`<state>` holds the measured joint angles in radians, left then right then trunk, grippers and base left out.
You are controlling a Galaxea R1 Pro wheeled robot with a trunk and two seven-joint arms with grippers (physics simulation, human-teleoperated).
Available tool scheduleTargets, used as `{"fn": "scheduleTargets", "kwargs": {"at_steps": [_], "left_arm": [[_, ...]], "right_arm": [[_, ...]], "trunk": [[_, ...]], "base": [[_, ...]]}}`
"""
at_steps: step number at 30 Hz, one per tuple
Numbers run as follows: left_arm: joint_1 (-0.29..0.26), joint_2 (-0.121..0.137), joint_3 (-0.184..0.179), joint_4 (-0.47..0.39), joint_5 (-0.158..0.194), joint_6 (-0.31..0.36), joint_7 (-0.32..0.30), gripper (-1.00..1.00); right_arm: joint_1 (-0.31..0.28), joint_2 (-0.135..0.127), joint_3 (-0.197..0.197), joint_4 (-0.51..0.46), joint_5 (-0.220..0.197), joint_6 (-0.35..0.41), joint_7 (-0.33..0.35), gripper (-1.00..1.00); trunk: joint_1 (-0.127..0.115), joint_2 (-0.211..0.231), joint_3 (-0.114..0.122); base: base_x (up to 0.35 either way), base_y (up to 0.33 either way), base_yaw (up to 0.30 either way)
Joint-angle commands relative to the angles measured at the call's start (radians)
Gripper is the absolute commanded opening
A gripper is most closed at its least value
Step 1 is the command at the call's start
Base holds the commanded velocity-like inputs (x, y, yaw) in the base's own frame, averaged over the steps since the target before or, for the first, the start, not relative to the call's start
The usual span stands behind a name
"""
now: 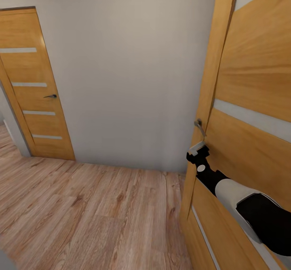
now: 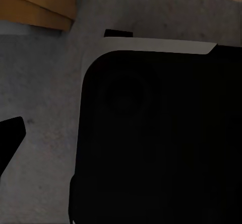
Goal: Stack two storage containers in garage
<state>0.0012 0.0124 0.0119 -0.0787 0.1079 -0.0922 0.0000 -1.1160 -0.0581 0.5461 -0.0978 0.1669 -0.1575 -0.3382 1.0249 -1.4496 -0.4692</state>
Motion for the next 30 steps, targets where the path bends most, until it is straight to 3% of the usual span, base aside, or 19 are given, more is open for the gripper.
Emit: {"fn": "scheduleTargets", "kwargs": {"at_steps": [1, 10, 21, 30], "left_arm": [[0.0, 0.0, 0.0, -0.001, 0.009, -0.001, 0.0, 1.0], [0.0, 0.0, 0.0, -0.001, 0.009, -0.001, 0.0, 1.0], [0.0, 0.0, 0.0, -0.001, 0.009, -0.001, 0.0, 1.0], [0.0, 0.0, 0.0, -0.001, 0.009, -0.001, 0.0, 1.0]], "right_arm": [[-0.001, 0.0, -0.02, 0.001, 0.008, -0.002, -0.008, 1.0], [-0.001, -0.001, -0.022, 0.004, 0.007, 0.001, -0.011, 1.0], [-0.001, -0.095, -0.03, 0.009, 0.004, -0.006, -0.003, 1.0], [-0.001, -0.111, -0.031, 0.009, 0.003, -0.007, 0.001, 1.0]], "trunk": [[0.0, 0.0, -0.001], [0.0, 0.0, -0.001], [0.0, 0.0, -0.001], [0.0, 0.0, -0.001]], "base": [[0.026, 0.0, 0.0], [0.005, 0.0, 0.0], [0.0, 0.0, 0.0], [0.0, 0.0, 0.0]]}}
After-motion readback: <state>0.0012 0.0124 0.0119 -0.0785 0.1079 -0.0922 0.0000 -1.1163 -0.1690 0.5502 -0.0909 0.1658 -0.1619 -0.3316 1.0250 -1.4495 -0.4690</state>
